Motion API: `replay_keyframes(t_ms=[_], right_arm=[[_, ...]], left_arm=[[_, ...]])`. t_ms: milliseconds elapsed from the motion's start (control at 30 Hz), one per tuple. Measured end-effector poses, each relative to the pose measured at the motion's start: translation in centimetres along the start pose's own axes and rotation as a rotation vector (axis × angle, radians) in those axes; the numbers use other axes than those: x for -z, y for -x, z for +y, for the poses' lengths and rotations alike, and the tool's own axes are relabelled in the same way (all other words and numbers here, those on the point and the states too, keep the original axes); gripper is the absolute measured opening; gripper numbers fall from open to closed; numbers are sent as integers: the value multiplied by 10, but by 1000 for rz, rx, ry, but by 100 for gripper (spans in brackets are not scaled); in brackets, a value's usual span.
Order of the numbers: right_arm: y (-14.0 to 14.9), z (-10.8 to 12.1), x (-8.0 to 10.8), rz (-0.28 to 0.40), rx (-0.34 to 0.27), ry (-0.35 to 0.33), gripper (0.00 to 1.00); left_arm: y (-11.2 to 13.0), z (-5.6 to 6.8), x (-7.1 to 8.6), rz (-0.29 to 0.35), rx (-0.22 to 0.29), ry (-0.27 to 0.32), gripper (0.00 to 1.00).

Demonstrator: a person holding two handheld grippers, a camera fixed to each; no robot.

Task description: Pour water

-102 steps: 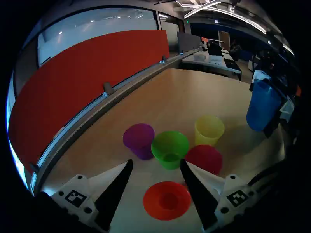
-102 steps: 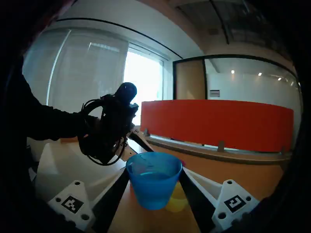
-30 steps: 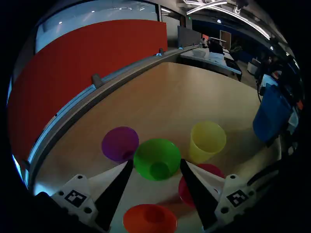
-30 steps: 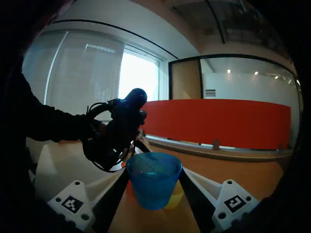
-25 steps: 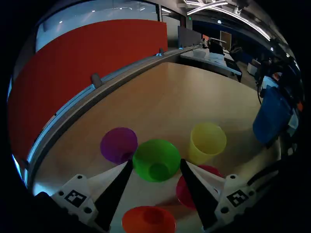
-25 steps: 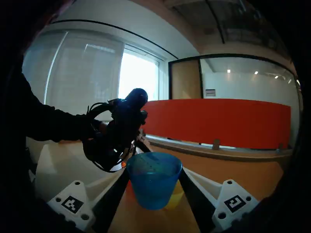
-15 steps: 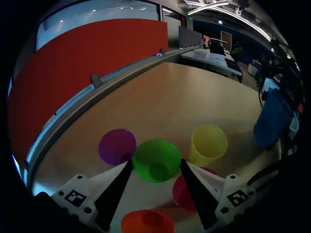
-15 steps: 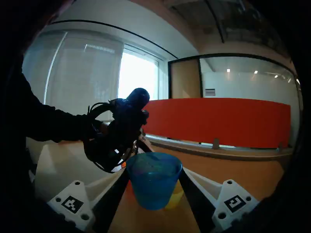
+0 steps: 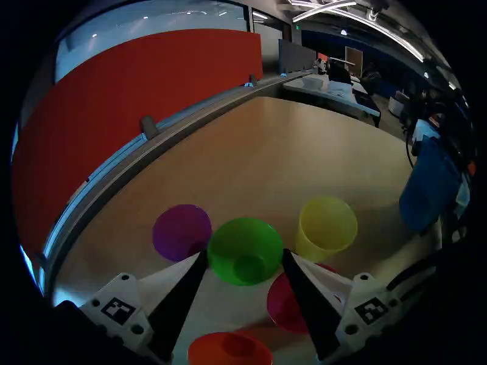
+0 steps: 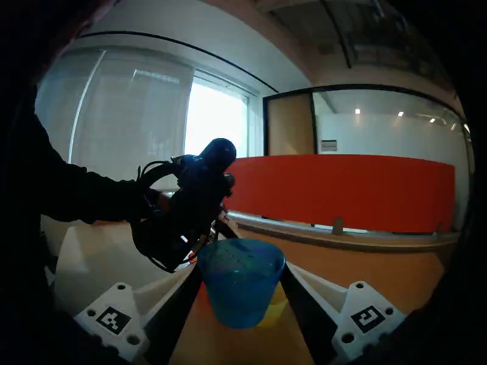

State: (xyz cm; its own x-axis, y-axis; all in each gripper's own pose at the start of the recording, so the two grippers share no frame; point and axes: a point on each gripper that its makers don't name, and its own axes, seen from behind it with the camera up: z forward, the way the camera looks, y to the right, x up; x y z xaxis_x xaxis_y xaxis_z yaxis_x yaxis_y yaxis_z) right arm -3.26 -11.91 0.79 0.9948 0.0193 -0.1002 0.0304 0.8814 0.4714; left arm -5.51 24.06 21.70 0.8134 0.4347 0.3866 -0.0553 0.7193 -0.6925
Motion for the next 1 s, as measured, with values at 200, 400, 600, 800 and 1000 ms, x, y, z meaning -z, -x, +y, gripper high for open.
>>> replay_keyframes(t_ms=[200, 400, 600, 800, 1000], right_arm=[[0, 1, 1, 2, -2, 3, 90], [0, 1, 2, 3, -3, 4, 90], [0, 2, 2, 5, -3, 4, 90], [-2, 2, 2, 6, -2, 6, 90], [-2, 0, 1, 5, -2, 5, 90]], left_arm=[[-2, 1, 0, 7, 4, 0, 89], [-3, 2, 3, 19, 17, 3, 89], [-3, 3, 4, 22, 14, 6, 88], [-1, 5, 4, 19, 10, 11, 88], [0, 6, 2, 11, -17, 4, 88]])
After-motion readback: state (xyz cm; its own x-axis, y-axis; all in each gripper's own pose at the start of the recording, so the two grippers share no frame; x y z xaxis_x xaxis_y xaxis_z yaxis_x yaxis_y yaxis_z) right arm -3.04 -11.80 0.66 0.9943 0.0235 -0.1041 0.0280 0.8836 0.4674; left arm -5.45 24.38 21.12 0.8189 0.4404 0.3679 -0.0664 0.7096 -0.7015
